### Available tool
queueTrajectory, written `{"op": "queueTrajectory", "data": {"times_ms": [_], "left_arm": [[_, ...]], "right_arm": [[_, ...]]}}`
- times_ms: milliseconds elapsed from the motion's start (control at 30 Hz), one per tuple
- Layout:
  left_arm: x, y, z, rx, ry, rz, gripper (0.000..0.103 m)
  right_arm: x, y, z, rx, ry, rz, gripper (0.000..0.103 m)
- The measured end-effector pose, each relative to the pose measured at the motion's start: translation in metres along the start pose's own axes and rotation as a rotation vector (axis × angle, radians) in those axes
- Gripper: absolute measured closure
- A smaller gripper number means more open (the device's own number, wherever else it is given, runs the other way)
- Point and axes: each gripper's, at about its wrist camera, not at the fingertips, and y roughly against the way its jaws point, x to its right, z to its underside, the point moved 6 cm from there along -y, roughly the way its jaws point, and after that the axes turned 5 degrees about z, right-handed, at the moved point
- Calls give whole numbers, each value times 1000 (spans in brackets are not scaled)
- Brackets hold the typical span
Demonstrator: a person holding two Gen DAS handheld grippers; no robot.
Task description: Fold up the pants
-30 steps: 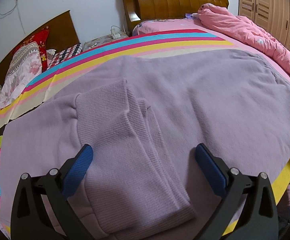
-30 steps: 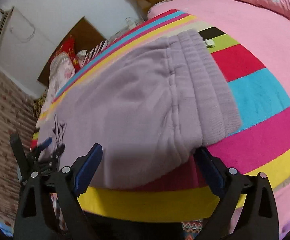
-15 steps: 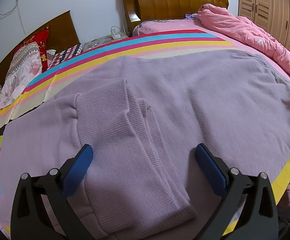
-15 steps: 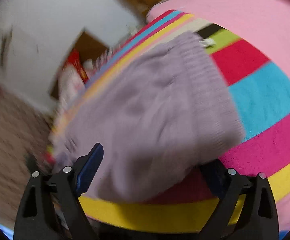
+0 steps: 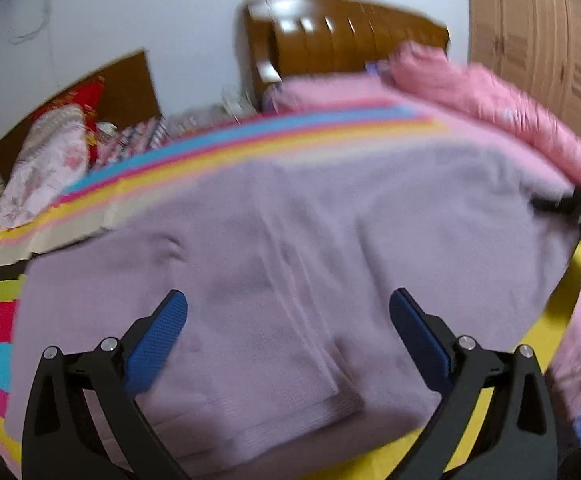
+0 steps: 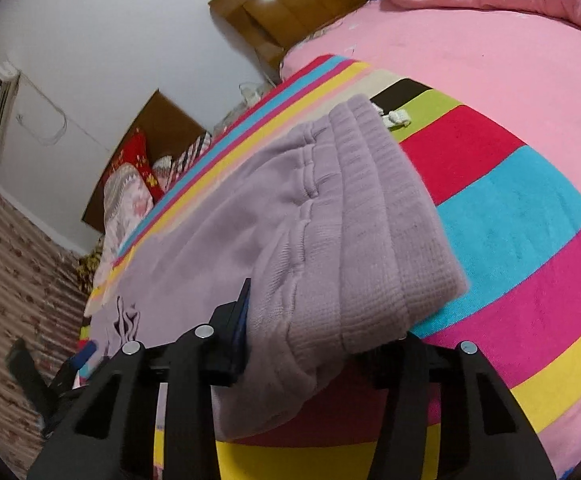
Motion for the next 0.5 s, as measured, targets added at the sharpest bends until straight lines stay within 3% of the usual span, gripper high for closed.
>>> {"op": "queueTrajectory", "data": {"times_ms": [33,100,200,233,300,400,500], "left_arm": [[-13,10,-4,34,35,-26,2],[-34,9,-1,23,79,-64,3],[-51,-33,27,-176,86,-21,5],[-54,-33,27,-144,107,5,5],[-56,-35,22,-175,107,21,5],[-61,-31,18,-154,122,45,7],[-85,5,11,5,241,86,7]], "right_arm": [[4,1,1,10,-34,-17,54],[9,6,0,33,-78,-34,55],[1,11,-6,98,-97,-23,59],[-3,16,-8,126,-102,-22,60],[-12,22,-13,158,-114,-11,60],[-38,32,-22,216,-67,57,60],[-109,44,-25,310,217,181,60]]}}
